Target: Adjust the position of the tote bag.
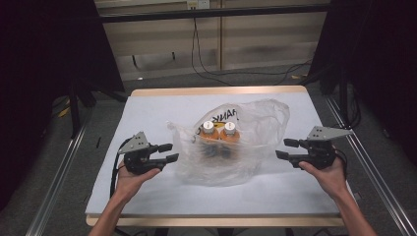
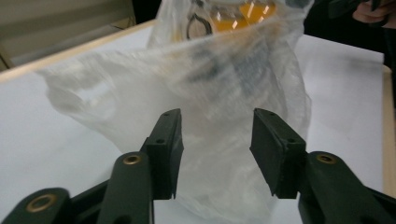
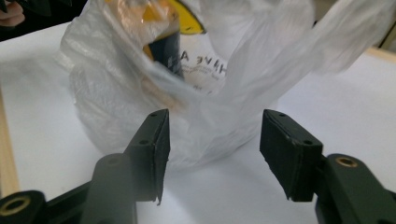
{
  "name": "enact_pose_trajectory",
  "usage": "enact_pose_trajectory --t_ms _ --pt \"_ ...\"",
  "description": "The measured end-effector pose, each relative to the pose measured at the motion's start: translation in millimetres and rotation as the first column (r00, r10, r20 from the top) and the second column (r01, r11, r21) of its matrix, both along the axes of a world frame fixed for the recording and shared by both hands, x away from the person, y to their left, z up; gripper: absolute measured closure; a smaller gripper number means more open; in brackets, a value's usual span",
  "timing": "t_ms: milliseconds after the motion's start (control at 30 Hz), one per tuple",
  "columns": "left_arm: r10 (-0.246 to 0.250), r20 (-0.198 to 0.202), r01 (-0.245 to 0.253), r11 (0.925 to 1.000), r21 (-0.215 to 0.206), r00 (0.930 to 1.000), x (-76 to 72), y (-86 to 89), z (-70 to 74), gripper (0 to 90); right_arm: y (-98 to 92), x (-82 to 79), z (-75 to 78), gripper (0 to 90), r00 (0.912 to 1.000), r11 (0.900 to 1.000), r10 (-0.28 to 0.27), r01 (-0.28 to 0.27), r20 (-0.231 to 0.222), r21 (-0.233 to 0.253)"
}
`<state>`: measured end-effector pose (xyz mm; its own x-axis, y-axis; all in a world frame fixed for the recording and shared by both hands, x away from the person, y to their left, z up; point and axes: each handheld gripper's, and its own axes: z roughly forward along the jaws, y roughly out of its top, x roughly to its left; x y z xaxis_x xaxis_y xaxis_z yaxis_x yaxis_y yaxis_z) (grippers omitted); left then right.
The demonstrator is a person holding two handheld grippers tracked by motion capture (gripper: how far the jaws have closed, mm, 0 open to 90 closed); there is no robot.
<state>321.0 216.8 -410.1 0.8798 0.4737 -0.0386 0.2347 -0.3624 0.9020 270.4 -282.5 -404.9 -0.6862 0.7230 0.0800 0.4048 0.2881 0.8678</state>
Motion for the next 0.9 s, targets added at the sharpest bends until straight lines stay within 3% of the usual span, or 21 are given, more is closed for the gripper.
enact_pose_trajectory --t_ms 233,367,433,500,600,667,733,800,833,900 --pt "-0.040 0.024 0.040 0.9987 -0.030 0.9989 20.1 -19.6 15.9 43.9 -6.3 24.1 23.6 32.6 0.9978 0.998 -0.053 0.051 0.041 0.048" --pt "-0.028 0.035 0.029 0.9991 -0.031 0.9990 33.6 -27.5 22.0 38.7 -8.3 45.6 32.9 21.8 0.9952 0.996 -0.079 0.077 0.057 0.039" --pt "-0.015 0.017 0.016 0.9990 -0.041 0.9997 42.4 -32.3 21.1 35.9 -8.0 54.8 33.1 17.2 0.9934 0.995 -0.094 0.090 0.066 0.051" --pt "-0.023 0.009 0.023 0.9987 -0.045 0.9997 46.8 -36.2 19.1 33.0 -5.8 66.9 30.5 14.5 0.9952 0.994 -0.081 0.077 0.055 0.075" --pt "-0.066 -0.008 0.066 0.9968 -0.045 0.9978 47.6 -45.7 14.5 29.0 4.5 78.2 25.0 12.8 0.9985 0.997 -0.046 0.043 0.031 0.071" --pt "-0.058 0.012 0.058 0.9983 0.001 0.9982 45.3 -53.4 9.9 26.3 12.9 81.3 22.0 13.0 0.9995 0.998 -0.022 0.021 0.024 0.065" --pt "-0.067 -0.001 0.067 0.9976 0.015 0.9977 44.4 -58.9 3.3 22.6 22.5 83.1 19.6 18.6 0.9996 0.999 -0.017 0.016 0.022 0.041" --pt "-0.067 -0.015 0.067 0.9970 0.038 0.9977 42.4 -63.1 -0.1 22.7 28.6 84.1 18.2 39.1 0.9997 0.999 0.004 -0.005 0.024 0.043" --pt "-0.083 -0.008 0.083 0.9952 0.052 0.9966 40.8 -63.3 -0.5 24.3 30.1 84.0 18.2 44.2 0.9997 0.999 -0.003 0.002 0.026 0.049" --pt "-0.101 0.013 0.100 0.9933 0.057 0.9948 33.5 -61.8 -0.3 38.6 31.3 83.4 19.0 63.5 0.9996 0.998 0.001 -0.003 0.029 0.058"
